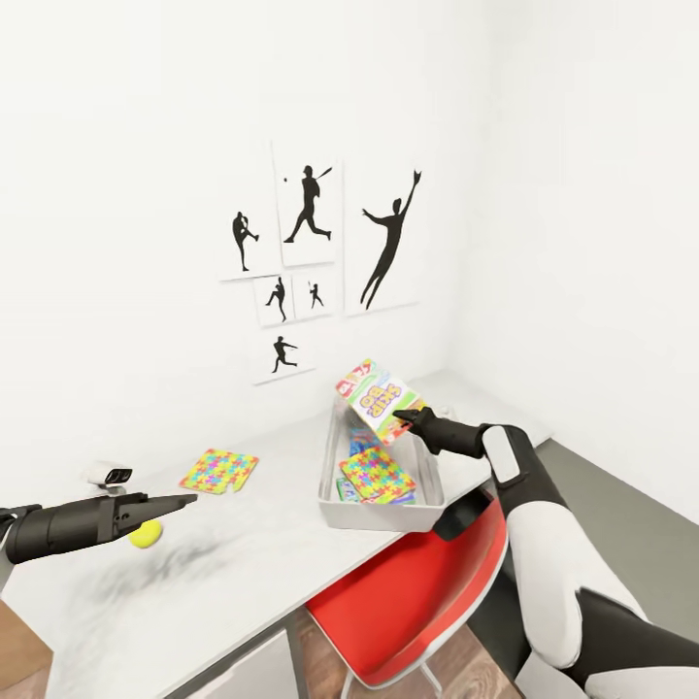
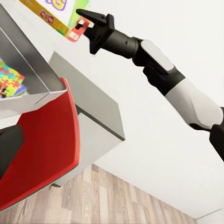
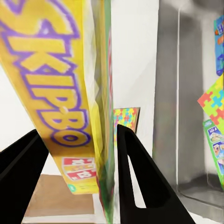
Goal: Put all the toys in the child's room - the three board games (two on the bed and one on the table), the two jigsaw puzzles on the table, and the tennis ball on the table - inside the toy box on the table in the child's room.
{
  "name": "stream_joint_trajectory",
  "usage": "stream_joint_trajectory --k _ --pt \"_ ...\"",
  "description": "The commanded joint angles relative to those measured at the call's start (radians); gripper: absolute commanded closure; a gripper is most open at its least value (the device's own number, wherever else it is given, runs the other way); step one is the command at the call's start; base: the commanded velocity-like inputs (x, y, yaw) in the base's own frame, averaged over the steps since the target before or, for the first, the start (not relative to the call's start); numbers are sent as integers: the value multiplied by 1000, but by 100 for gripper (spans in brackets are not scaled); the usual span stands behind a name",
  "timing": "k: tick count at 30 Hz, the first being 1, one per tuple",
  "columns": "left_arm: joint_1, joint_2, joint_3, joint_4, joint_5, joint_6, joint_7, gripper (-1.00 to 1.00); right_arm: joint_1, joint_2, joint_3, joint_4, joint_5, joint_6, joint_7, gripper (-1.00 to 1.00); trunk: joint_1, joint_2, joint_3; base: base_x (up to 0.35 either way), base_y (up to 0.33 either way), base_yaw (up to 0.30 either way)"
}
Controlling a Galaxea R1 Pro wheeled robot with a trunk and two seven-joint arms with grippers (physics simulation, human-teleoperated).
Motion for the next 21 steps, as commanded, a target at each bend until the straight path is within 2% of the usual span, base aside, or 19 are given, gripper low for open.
stream_joint_trajectory --k 1,10,12,13,15,18,21 --pt "-1 1 0 0 0 10 -4 -100 -2 2 -12 3 3 0 5 100 1 -2 -2 0 43 0" --pt "-1 1 0 0 0 10 -3 -100 -3 5 -21 11 -5 -15 -3 100 1 -2 -2 0 85 0" --pt "-1 1 0 0 0 10 -2 -100 -3 21 -20 11 -4 -16 -7 100 1 -2 -2 0 8 0" --pt "-1 2 0 0 0 10 -2 -100 -3 45 -23 11 -4 -17 -20 100 1 -2 -2 0 3 0" --pt "-1 2 0 0 0 10 -3 -100 -3 67 -39 11 -4 -17 -65 100 1 -2 -2 0 4 0" --pt "-1 2 1 0 0 10 -3 -100 -3 88 -93 11 -15 -17 -160 100 1 -2 -2 0 40 0" --pt "-1 2 1 0 0 10 -4 -100 -3 93 -138 12 -53 -16 -278 100 1 -2 -2 0 19 0"
